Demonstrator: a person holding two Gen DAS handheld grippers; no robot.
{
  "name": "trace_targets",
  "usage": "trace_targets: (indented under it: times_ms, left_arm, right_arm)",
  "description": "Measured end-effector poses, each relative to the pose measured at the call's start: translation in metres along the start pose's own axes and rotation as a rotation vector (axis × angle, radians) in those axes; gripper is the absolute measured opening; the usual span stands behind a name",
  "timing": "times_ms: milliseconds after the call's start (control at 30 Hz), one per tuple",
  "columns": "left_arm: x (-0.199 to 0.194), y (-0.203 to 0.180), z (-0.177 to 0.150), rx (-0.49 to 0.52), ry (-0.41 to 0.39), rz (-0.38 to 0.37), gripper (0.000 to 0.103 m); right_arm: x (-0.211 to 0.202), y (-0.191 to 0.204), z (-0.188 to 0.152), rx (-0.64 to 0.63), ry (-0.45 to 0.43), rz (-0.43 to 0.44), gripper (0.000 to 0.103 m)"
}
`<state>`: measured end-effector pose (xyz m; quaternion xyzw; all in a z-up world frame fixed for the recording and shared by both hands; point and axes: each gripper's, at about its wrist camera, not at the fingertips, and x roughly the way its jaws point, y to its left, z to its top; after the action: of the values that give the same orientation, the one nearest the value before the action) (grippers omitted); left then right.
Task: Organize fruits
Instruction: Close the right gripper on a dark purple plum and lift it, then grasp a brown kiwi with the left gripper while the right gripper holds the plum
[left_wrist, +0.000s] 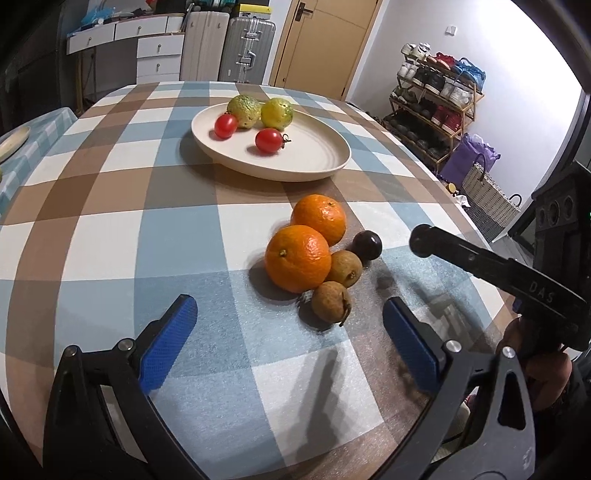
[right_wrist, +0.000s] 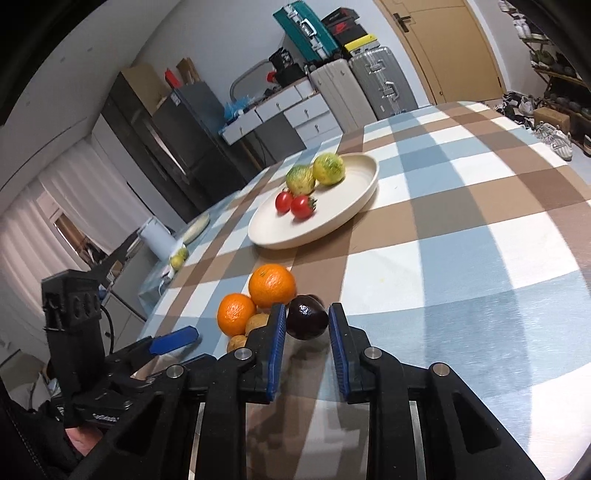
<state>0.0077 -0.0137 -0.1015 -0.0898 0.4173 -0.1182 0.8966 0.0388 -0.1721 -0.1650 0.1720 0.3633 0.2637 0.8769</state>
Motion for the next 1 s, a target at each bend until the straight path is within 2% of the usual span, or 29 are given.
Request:
trace_targets:
  times_ms: [300,367,433,600,633,733,1000]
  left_arm:
    - [0.013,-0.013,0.003,0.035,0.044,-0.001,0.067]
    - [0.014,-0.015,0.003,0.038,0.047,-0.002,0.065]
    - [0.013,-0.015,0.003,0.022,0.049,-0.022,0.051]
    - [0.014,-0.018,0.003,0.026,0.063,0.003,0.033]
    - [0.014,-0.018,0.003,0.022,0.072,0.012,0.022]
    - [0.013,-0.019,0.001,0.026,0.08,0.018,0.021]
    - [0.01,-0.023,-0.002,0.045,0.083,-0.036,0.021]
  right_arm:
    - [-0.01,-0.015,-0.003,0.023,-0.024,0.013,0.024]
    - [-0.013,-0.016,-0.004,0.022,-0.029,0.019,0.024]
    - [-0.014,-0.017,-0.005,0.023,-0.033,0.026,0.024]
    - [-0.016,-0.019,-0.006,0.03,-0.033,0.03,0.024]
    - [-0.016,-0.02,-0.006,0.032,-0.033,0.03,0.024]
    - [-0.017,-0.02,-0.007,0.033,-0.033,0.03,0.024]
    - [-0.016,-0.013,-0.004,0.012,-0.032,0.026,0.024]
